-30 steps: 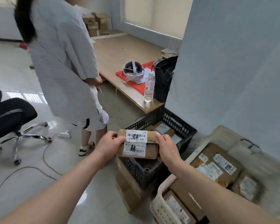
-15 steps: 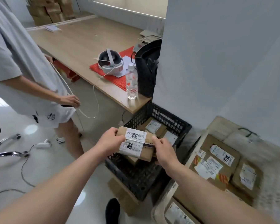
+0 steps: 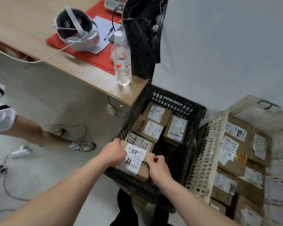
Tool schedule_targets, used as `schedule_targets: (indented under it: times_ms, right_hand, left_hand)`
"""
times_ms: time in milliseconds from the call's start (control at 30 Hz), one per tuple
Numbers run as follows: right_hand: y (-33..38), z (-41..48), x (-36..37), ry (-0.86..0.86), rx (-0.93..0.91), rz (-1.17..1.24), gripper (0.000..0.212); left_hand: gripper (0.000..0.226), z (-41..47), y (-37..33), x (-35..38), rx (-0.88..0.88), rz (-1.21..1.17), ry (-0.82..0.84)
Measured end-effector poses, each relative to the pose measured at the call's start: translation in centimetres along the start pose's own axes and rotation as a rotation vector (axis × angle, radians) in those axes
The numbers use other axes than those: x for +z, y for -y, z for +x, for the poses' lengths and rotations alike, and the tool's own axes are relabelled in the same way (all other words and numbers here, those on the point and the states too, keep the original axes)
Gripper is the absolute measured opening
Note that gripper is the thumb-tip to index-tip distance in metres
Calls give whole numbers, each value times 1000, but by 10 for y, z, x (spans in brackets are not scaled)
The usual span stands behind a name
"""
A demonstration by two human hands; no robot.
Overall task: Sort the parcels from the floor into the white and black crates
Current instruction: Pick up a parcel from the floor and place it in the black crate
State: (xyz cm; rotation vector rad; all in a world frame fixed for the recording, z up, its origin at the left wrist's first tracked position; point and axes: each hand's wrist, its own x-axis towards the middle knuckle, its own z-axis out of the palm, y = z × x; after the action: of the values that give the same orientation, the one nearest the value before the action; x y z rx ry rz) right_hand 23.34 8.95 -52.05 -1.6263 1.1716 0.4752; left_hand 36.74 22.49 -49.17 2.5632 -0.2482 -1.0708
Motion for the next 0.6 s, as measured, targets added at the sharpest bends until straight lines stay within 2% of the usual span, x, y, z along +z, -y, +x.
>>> schedule_targets:
  times_ms: [267,367,600]
  right_hand:
    - [-21,23,32,46,123,21,44]
    - [-26,28,39,42,141,34,43]
    - [-30,41,52,27,160,73,42]
  left_hand:
    - [26,15,16,16,14,272,144]
    - [23,17,19,21,30,346,144]
    - [34,23,22,35,69,519,131]
